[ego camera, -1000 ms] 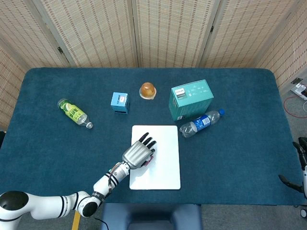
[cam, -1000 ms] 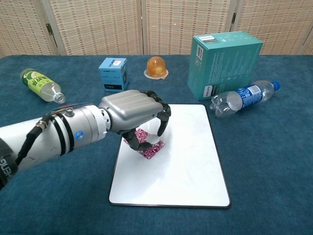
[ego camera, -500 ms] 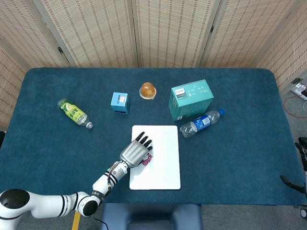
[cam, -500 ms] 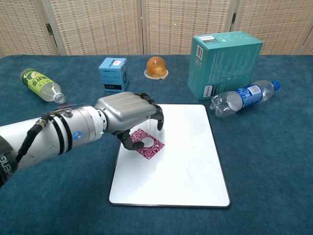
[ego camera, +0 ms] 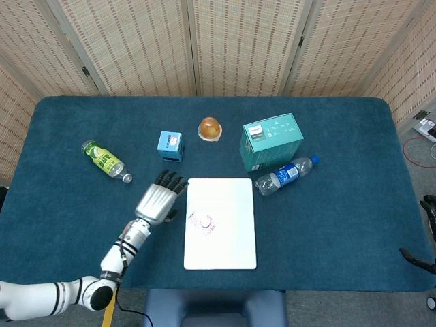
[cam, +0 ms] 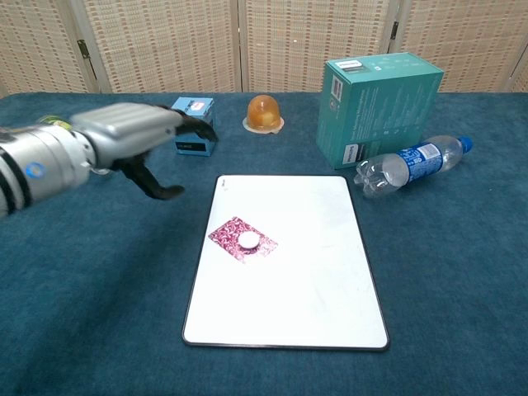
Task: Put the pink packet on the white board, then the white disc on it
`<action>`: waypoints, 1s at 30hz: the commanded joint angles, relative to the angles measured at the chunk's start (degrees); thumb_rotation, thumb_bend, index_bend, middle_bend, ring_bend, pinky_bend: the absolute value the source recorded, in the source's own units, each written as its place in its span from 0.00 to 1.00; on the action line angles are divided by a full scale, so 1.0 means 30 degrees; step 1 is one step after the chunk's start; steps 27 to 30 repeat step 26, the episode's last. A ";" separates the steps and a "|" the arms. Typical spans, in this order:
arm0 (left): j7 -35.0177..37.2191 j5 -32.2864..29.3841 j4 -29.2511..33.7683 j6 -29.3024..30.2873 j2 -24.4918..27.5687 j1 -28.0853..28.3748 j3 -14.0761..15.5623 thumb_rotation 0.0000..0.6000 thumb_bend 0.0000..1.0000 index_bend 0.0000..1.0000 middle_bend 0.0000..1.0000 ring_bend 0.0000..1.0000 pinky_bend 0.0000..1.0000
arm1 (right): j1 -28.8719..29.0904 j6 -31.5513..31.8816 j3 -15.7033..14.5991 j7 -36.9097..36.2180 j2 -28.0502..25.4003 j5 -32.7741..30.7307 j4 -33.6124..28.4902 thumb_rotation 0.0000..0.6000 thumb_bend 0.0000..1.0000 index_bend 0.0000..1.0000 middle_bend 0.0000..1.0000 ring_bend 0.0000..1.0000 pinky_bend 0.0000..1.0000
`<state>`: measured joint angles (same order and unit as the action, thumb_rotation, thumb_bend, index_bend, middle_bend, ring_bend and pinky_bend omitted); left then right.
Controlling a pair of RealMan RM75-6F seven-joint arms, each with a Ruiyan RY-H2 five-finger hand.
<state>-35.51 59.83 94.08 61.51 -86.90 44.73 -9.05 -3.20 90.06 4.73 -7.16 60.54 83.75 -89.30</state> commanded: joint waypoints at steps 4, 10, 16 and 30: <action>0.3297 0.0723 0.1432 0.2763 0.3361 -0.2742 -0.0194 1.00 0.40 0.21 0.17 0.10 0.00 | 0.0329 -0.0378 0.0105 -0.0550 -0.0116 0.0106 0.0184 1.00 0.07 0.09 0.06 0.05 0.01; 0.5502 0.1489 0.1244 0.4893 0.5077 -0.4872 0.0008 1.00 0.40 0.23 0.17 0.10 0.00 | 0.0918 -0.1339 -0.0062 -0.2134 -0.0657 0.0644 0.0431 1.00 0.07 0.09 0.06 0.05 0.01; 0.6506 0.2165 0.0896 0.6417 0.5982 -0.6946 0.1015 1.00 0.40 0.23 0.17 0.10 0.00 | 0.1344 -0.2033 -0.0373 -0.4055 -0.0861 0.1213 0.0741 1.00 0.07 0.09 0.06 0.05 0.01; 0.7715 0.4848 -0.0164 0.8544 0.6333 -0.9643 0.2861 1.00 0.40 0.23 0.17 0.11 0.00 | 0.1305 -0.1736 -0.0682 -0.4991 -0.0237 0.1551 0.1191 1.00 0.07 0.09 0.06 0.05 0.01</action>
